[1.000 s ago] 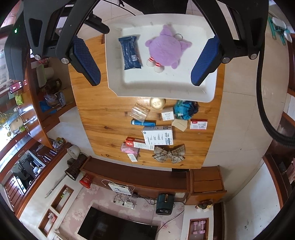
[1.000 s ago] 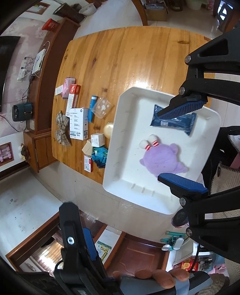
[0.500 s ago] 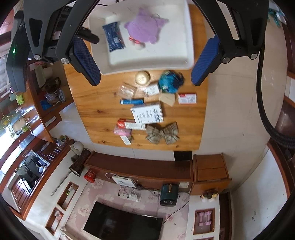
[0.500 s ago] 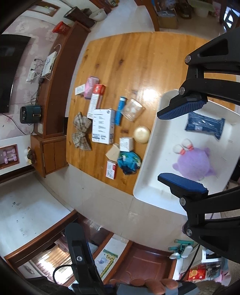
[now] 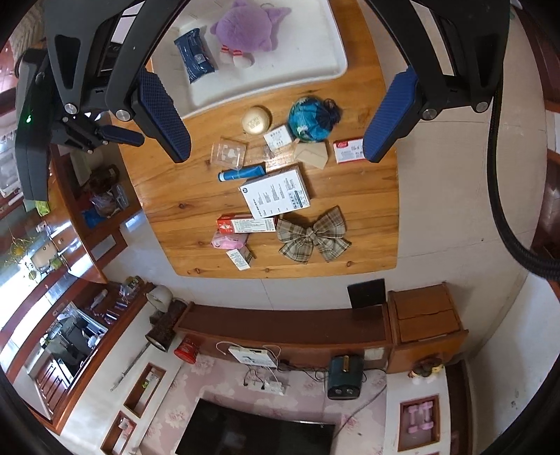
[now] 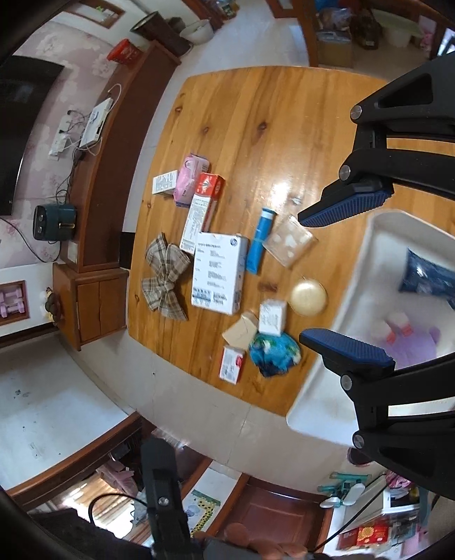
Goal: Organize objects
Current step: 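Withdraw both tools from the tray back toward the table items, then grasp the clear plastic box with the right tool while the left tool grasps the white HP box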
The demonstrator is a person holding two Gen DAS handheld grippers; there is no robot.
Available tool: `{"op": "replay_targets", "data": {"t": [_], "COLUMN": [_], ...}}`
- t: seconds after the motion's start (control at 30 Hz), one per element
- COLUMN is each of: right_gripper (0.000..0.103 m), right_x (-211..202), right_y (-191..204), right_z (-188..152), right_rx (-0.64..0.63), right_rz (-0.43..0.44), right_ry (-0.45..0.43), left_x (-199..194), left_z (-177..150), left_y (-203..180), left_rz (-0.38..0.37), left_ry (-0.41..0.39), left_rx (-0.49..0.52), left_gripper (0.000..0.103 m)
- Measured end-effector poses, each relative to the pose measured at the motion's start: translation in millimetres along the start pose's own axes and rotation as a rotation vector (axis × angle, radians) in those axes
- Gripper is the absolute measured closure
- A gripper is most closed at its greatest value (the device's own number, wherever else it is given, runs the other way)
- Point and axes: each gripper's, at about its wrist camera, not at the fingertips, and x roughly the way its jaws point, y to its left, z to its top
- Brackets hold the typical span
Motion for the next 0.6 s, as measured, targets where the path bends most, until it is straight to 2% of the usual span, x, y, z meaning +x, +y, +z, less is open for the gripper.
{"op": "replay_targets", "data": {"t": [0.17,0.37,0.6], "right_gripper": [0.042,0.042,0.042], "right_x": [37,89,128], "right_y": [-27,-46,-33], "right_z": [5,2,-8], "right_rx": [-0.059,-0.126,-0.228], "right_rz": [-0.041,-0.023,0.041], "right_ry": [0.028,0.094,0.15], "left_x": [46,105,170], "left_z": [14,22,25], "left_y": [5,-8,-23], "left_rz": [-0.025,-0.019,0.013], "left_ry": [0.083,0.191,0.262], "left_rx": [0.022,0.198,0.407], "left_gripper": [0.0,0.0,0.0]}}
